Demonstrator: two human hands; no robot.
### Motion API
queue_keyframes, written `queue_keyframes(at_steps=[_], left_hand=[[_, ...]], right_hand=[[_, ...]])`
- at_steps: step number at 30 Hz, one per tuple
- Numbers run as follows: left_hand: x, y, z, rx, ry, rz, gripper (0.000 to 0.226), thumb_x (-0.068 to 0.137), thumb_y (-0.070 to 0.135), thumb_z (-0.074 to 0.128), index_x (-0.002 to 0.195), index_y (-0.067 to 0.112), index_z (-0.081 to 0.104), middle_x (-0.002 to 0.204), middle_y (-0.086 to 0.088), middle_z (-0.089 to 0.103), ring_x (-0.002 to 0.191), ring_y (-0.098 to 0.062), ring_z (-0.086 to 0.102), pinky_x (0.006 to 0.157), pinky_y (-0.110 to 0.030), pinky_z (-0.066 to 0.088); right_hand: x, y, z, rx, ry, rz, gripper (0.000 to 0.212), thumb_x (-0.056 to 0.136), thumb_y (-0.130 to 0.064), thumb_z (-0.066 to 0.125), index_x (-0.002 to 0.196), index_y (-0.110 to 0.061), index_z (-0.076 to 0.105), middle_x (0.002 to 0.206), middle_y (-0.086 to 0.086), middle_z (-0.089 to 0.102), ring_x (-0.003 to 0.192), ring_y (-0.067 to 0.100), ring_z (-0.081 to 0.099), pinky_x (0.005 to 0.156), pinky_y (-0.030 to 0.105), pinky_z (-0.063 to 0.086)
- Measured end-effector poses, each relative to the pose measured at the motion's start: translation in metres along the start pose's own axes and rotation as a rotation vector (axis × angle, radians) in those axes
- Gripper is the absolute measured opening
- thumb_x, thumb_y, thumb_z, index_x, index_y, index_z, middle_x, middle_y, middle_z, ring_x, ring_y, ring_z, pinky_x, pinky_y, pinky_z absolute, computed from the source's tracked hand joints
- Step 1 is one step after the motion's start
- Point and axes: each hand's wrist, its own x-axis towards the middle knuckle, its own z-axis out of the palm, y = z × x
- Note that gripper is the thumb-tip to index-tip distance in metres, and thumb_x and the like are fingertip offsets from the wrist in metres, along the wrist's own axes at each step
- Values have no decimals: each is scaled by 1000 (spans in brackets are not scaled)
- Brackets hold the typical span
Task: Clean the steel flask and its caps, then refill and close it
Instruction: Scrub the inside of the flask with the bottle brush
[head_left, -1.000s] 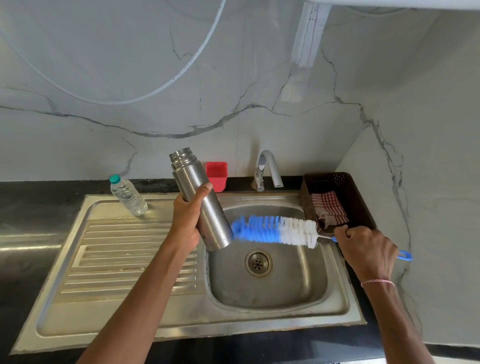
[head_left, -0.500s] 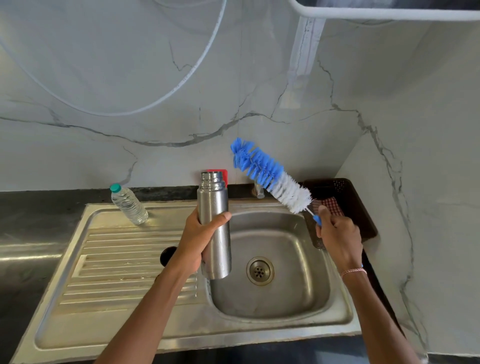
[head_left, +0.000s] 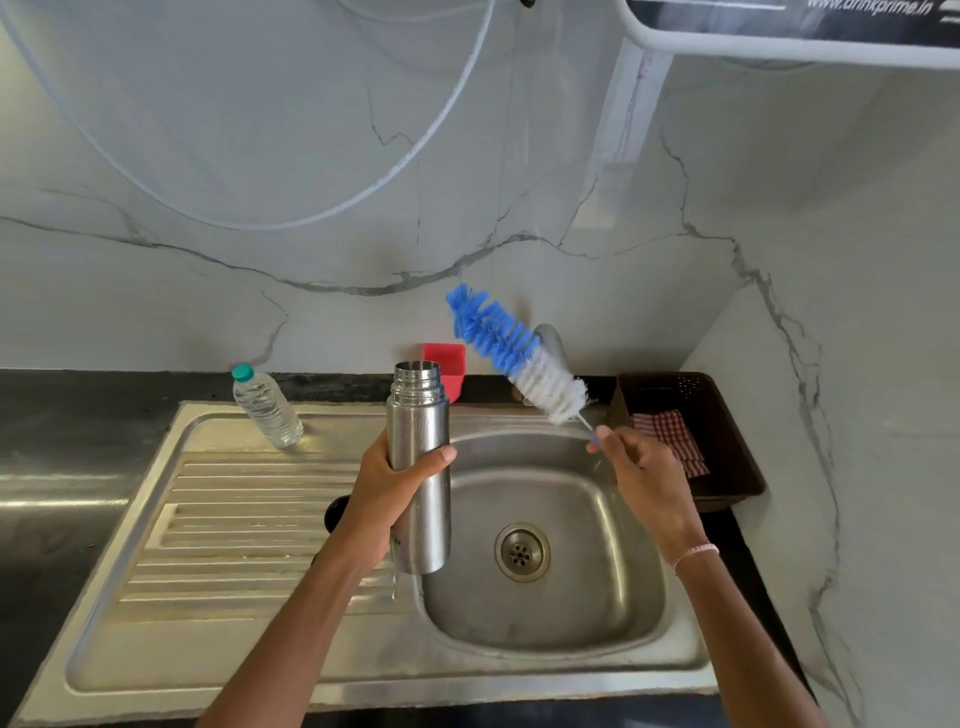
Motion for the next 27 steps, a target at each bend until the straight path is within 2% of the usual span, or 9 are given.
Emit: queue_keyframes(at_steps=[3, 8, 11, 15, 18, 23, 27], left_hand=[[0, 2, -6, 5, 8, 7, 59, 63, 41, 88, 116, 28, 68, 97, -3, 78, 91, -26, 76, 76, -37, 59], [1, 4, -15, -8, 25, 23, 69, 53, 49, 90, 116, 28, 68, 98, -2, 78, 92, -25, 76, 81, -41, 60], [3, 1, -20, -7, 30, 22, 70, 51, 51, 89, 115, 29, 68, 98, -2, 78, 93, -25, 75, 86, -45, 61], [5, -1, -25, 3, 28, 24, 69, 52, 50, 90, 115, 31, 68, 98, 0, 78, 94, -25, 75, 87, -46, 61], [8, -2, -28, -3, 18, 26, 69, 53, 51, 91, 115, 32, 68, 100, 0, 78, 95, -24, 75, 88, -45, 60], [16, -1, -29, 4, 19, 42, 69, 53, 51, 91, 115, 32, 68, 99, 1, 78, 93, -21, 75, 84, -41, 60], [21, -1, -29, -7, 18, 45, 59, 62, 39, 91, 115, 30, 68, 99, 1, 78, 93, -21, 75, 82, -38, 60]], right_hand=[[23, -28, -8, -113, -23, -123, 22, 100, -45, 59, 105, -29, 73, 75, -9, 68, 66, 8, 63, 63, 24, 46], [61, -70, -22, -382, 7, -263, 21, 101, -39, 59, 118, -33, 69, 72, -11, 69, 70, 10, 65, 79, 38, 58], [69, -80, -18, -577, 24, -296, 25, 101, -33, 57, 123, -31, 69, 83, -1, 74, 80, 21, 68, 83, 44, 59], [84, -105, -8, -864, 58, -398, 26, 101, -28, 55, 122, -35, 69, 95, 7, 71, 83, 28, 66, 80, 40, 54], [101, -130, 2, -1024, 66, -493, 23, 101, -24, 57, 118, -35, 68, 93, 4, 66, 86, 27, 65, 84, 41, 53], [124, -170, 24, -1273, 75, -656, 18, 98, -18, 62, 113, -25, 69, 90, 6, 64, 85, 27, 66, 84, 42, 54], [133, -187, 43, -1441, 78, -717, 12, 97, -17, 64, 107, -17, 70, 80, 5, 60, 80, 27, 68, 80, 39, 54]])
